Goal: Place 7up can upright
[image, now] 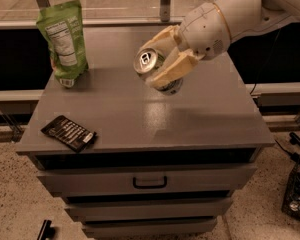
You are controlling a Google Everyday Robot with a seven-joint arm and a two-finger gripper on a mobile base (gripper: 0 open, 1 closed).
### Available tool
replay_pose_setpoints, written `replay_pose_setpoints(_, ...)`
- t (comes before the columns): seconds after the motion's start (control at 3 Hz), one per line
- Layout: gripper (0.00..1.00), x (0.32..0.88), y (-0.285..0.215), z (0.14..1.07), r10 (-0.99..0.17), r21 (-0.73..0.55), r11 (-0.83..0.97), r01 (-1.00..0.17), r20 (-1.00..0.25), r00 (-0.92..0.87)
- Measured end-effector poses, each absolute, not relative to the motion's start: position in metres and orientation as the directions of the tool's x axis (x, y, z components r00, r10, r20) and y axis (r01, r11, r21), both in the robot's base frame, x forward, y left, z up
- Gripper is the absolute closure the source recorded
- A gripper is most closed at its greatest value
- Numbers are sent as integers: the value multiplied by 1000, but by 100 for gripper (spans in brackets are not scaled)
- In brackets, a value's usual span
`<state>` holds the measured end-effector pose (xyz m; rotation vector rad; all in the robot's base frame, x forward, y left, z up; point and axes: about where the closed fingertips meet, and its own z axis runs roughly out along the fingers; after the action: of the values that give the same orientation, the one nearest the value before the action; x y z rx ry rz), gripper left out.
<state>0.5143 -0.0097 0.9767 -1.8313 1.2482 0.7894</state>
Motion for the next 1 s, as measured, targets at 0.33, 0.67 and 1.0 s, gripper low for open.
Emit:
replay_pose_setpoints(0.33,100,507,18,981,-340,-253,-249,-935,-881,330)
replay_pose_setpoints(0.67,100,501,41,977,-245,-226,-269,-936,-924,294)
replay_pose_setpoints(1.0,100,501,51,961,-160,-142,-256,-956,-969,186)
